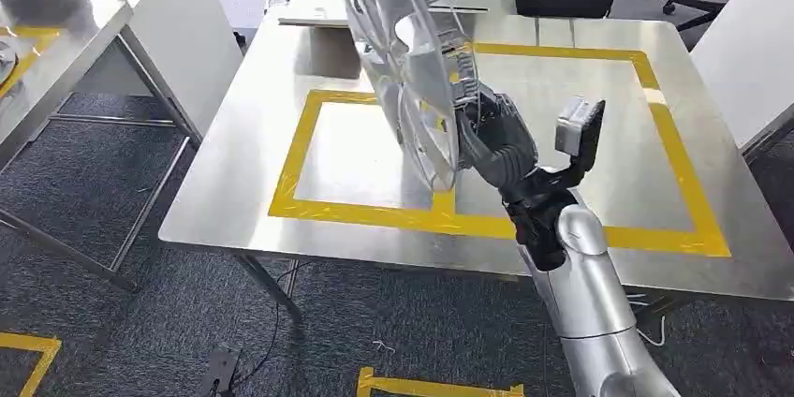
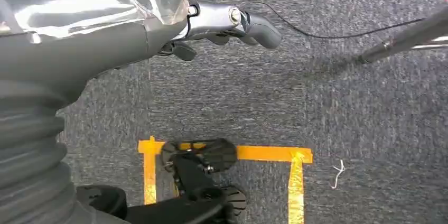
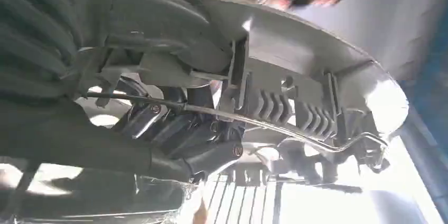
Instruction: Take the parts from the cabinet and place them on the table.
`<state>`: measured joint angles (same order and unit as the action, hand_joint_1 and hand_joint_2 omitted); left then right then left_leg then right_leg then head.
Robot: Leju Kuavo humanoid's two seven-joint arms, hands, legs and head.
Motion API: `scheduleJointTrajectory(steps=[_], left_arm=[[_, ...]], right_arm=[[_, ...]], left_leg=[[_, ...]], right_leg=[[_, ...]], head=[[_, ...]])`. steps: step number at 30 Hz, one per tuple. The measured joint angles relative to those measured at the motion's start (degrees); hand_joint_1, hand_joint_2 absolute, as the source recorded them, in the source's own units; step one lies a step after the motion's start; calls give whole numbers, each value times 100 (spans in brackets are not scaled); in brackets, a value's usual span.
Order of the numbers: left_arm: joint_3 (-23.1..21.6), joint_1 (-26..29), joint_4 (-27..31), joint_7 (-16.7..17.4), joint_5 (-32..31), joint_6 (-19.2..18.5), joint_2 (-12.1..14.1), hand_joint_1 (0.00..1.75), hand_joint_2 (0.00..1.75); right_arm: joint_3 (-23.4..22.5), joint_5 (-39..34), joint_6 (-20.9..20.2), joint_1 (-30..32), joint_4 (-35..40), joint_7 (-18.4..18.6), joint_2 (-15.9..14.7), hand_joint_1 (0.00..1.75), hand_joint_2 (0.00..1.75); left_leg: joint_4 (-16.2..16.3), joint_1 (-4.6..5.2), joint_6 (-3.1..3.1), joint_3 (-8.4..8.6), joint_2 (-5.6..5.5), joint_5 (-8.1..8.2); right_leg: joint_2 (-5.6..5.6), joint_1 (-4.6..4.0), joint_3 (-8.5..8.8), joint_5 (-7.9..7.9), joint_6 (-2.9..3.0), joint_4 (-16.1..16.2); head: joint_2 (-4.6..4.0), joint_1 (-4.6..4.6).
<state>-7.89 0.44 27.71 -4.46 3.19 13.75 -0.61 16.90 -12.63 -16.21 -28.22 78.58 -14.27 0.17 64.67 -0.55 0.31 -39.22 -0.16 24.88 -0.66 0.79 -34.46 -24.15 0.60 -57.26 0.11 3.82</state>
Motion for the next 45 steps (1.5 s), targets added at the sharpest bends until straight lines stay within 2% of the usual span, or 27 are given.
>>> scheduleJointTrajectory(steps=[1, 2, 4, 5, 6, 7, 8, 9, 13, 16, 19, 24, 29, 32, 38, 45], left_arm=[[0, -32, -9, 0, -26, 2, 0, 0, 175], [0, -72, -22, 2, -44, 7, 2, 0, 175], [-4, -128, -48, 35, -101, 13, -35, 0, 175], [-11, -147, -57, 53, -138, 15, -46, 0, 175], [-18, -172, -66, 81, -164, 15, -61, 0, 175], [-22, -188, -78, 114, -177, 15, -83, 0, 175], [-26, -231, -90, 120, -203, 18, -98, 0, 175], [-31, -268, -105, 153, -210, 17, -125, 0, 175], [-59, -340, -155, 254, -225, 15, -203, 0, 175], [-87, -356, -181, 293, -269, 13, -223, 0, 175], [-129, -375, -201, 321, -275, 11, -230, 0, 175], [-136, -428, -229, 339, -278, -7, -236, 0, 175], [-219, -494, -284, 376, -275, -59, -236, 0, 175], [-299, -563, -308, 437, -267, -107, -236, 0, 175], [-444, -652, -348, 492, -208, -122, -238, 0, 175], [-586, -678, -376, 511, -190, -199, -243, 0, 175]], right_arm=[[74, 562, 361, -124, 0, 15, -20, 175, 175], [173, 1198, 750, -260, -13, 72, -44, 175, 175], [407, 2411, 1432, -559, -77, 350, -107, 175, 175], [531, 2933, 1674, -708, -144, 538, -144, 175, 175], [627, 3300, 1820, -871, -223, 691, -170, 175, 175], [714, 3586, 1921, -983, -309, 825, -216, 175, 175], [794, 3800, 1971, -1137, -407, 938, -236, 175, 175], [910, 4159, 2070, -1276, -551, 1118, -264, 175, 175], [1311, 5509, 2349, -1770, -1255, 2284, -312, 175, 175], [1416, 5895, 2499, -1991, -1698, 2627, -341, 175, 175], [1477, 5956, 2517, -2123, -1941, 2660, -365, 175, 175], [1584, 6147, 2457, -2238, -2208, 2776, -380, 175, 175], [1842, 6977, 1839, -2444, -2689, 3404, -391, 175, 175], [1958, 7210, 1590, -2513, -3131, 3706, -361, 175, 175], [2054, 7473, 1304, -2653, -3960, 4002, -286, 175, 175], [2072, 7434, 1120, -2665, -4587, 4138, -291, 175, 175]], left_leg=[[-517, 28, 75, 232, -1, -223], [-634, 55, 116, 307, 7, -125], [-680, 91, 135, 288, 8, -131], [-682, 100, 150, 288, 7, -129], [-749, 100, 180, 353, 8, -163], [-827, 76, 145, 384, 15, -210], [-839, 75, 70, 392, 4, -237], [-837, 108, 96, 364, -4, -256], [-822, 118, 119, 338, -34, -262], [-816, 131, 145, 324, -59, -267], [-814, 143, 155, 322, -48, -270], [-813, 141, 162, 322, -46, -275], [-813, 131, 162, 322, -44, -276], [-813, 126, 161, 322, -44, -277], [-813, 125, 161, 322, -37, -277], [-813, 125, 161, 321, -33, -277]], right_leg=[[-4, -3, 4, 0, 0, 7], [-9, -33, -17, 1, -9, 8], [-8, -24, -54, 5, -55, 7], [-7, -11, -47, 11, -97, 30], [-8, -28, -27, 22, -136, 61], [2, -15, -42, 23, -131, 9], [-1, -16, -4, 81, -119, 121], [7, -9, -13, 78, -85, 119], [39, 6, -16, 90, -96, 152], [66, 16, -18, 101, -112, 157], [62, 25, -24, 117, -136, 161], [63, 22, -26, 119, -139, 162], [62, 8, -27, 119, -139, 157], [62, 6, -28, 119, -139, 153], [61, 6, -33, 119, -138, 151], [60, 6, -37, 119, -138, 151]], head=[[2, -2], [2, -11], [2, 2], [2, -4], [2, -7], [2, -8], [2, -44], [2, -44], [0, -48], [2, -48], [2, -46], [2, -46], [2, -44], [2, -44], [2, -44], [2, -46]])
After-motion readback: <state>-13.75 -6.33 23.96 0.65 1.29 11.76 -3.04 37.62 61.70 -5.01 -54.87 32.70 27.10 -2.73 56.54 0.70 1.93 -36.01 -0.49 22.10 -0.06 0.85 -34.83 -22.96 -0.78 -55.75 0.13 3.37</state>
